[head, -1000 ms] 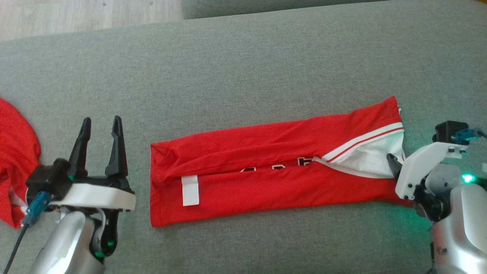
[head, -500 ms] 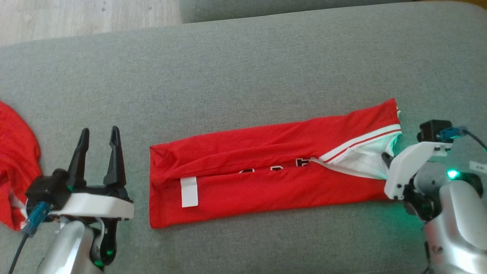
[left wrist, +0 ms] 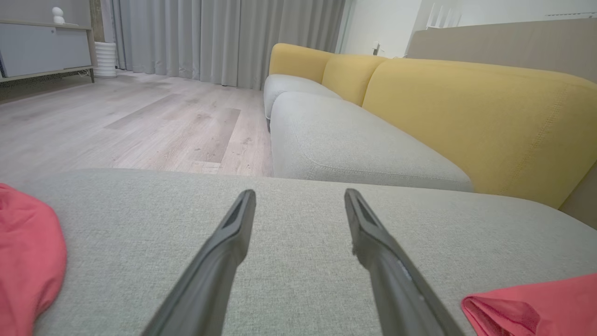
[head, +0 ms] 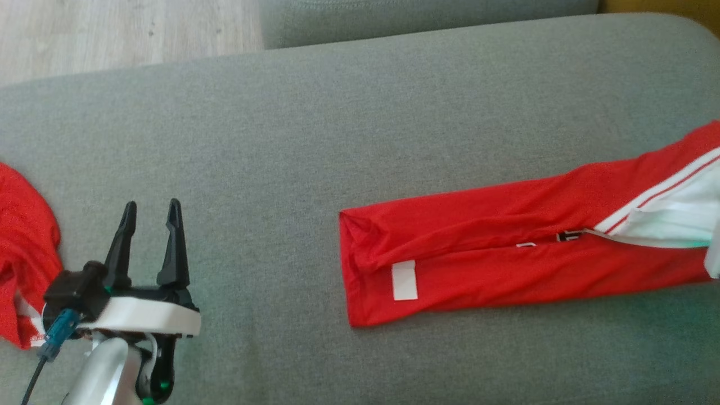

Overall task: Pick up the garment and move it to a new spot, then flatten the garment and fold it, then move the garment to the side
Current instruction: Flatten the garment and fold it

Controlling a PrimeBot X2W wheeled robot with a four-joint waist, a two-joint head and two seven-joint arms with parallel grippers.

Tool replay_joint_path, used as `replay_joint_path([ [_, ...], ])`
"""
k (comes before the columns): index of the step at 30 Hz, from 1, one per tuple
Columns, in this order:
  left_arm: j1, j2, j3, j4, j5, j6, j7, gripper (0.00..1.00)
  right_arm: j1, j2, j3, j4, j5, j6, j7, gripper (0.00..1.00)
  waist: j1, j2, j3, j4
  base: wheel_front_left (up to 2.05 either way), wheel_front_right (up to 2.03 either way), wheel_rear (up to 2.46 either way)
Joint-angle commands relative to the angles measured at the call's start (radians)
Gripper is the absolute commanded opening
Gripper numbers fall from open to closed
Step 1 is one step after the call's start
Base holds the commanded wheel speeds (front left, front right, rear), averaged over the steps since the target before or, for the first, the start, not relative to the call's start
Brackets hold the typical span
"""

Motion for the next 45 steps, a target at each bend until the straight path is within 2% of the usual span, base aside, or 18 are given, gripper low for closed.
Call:
replay_joint_path([
  [1,-0.022,0.018,0.040,-0.023,0.010,-0.002,-0.009,1.00,-0.006,-0.023,0.003,-0.058,-0.008,0.007,0.004,0.00,0.0000,0.0000,-0.010,0.000,0.00,0.00,0.00],
  [5,-0.015,0.015,0.036,-0.014,0.015,-0.007,-0.009,1.00,0.034,0.013,0.021,-0.110,0.000,0.007,0.023,0.00,0.0000,0.0000,-0.033,0.003,0.00,0.00,0.00],
  [11,-0.001,0.018,0.033,-0.007,0.017,-0.011,-0.010,1.00,0.111,0.090,0.172,-0.252,0.059,0.007,0.063,0.00,0.0000,0.0000,-0.055,0.012,0.00,0.00,0.00],
  [12,-0.001,0.018,0.033,-0.007,0.017,-0.011,-0.010,1.00,0.111,0.090,0.172,-0.252,0.059,0.007,0.063,0.00,0.0000,0.0000,-0.055,0.012,0.00,0.00,0.00],
  [18,0.001,0.022,0.032,-0.009,0.014,-0.009,-0.009,1.00,0.107,0.139,0.417,-0.335,0.080,0.007,0.053,0.00,0.0000,0.0000,-0.054,0.019,0.00,0.00,0.00],
  [20,-0.004,0.021,0.029,-0.012,0.013,-0.008,-0.008,1.00,0.085,0.160,0.502,-0.318,0.103,0.007,0.043,0.00,0.0000,0.0000,-0.048,0.025,0.00,0.00,0.00],
  [21,-0.011,0.019,0.026,-0.014,0.012,-0.007,-0.007,1.00,0.056,0.173,0.575,-0.280,0.114,0.007,0.032,0.00,0.0000,0.0000,-0.039,0.031,0.00,0.00,0.00],
  [24,-0.022,0.015,0.021,-0.015,0.012,-0.008,-0.006,1.00,0.006,0.201,0.660,-0.201,0.136,0.007,0.009,0.00,0.0000,0.0000,-0.026,0.042,0.00,0.00,0.00],
  [31,-0.044,0.009,0.009,-0.005,0.011,-0.014,-0.005,1.00,-0.083,0.238,0.751,-0.038,0.174,0.007,-0.062,0.00,0.0000,0.0000,-0.006,0.072,0.00,0.00,0.00],
  [35,-0.046,0.007,0.008,0.004,0.008,-0.015,-0.005,1.00,-0.103,0.242,0.779,0.026,0.195,0.007,-0.064,0.00,0.0000,0.0000,-0.006,0.081,0.00,0.00,0.00],
  [36,-0.046,0.007,0.008,0.006,0.008,-0.015,-0.006,1.00,-0.106,0.243,0.780,0.035,0.199,0.007,-0.066,0.43,0.0000,0.0000,-0.006,0.082,0.00,0.00,0.00],
  [37,-0.046,0.007,0.008,0.008,0.008,-0.015,-0.006,1.00,-0.106,0.243,0.776,0.038,0.208,0.007,-0.072,1.00,0.0000,0.0000,-0.007,0.083,0.00,0.00,0.00],
  [40,-0.042,0.009,0.012,0.010,0.005,-0.014,-0.006,1.00,-0.105,0.244,0.768,0.010,0.266,0.007,-0.097,1.00,0.0000,0.0000,-0.013,0.079,0.00,0.00,0.00],
  [43,-0.037,0.011,0.015,0.010,0.005,-0.012,-0.007,1.00,-0.093,0.244,0.756,-0.071,0.372,0.007,-0.118,1.00,0.0000,0.0000,-0.022,0.075,0.00,0.00,0.00],
  [45,-0.030,0.015,0.017,0.006,0.006,-0.010,-0.007,1.00,-0.084,0.244,0.731,-0.133,0.384,0.007,-0.119,1.00,0.0000,0.0000,-0.028,0.067,0.00,0.00,0.00],
])
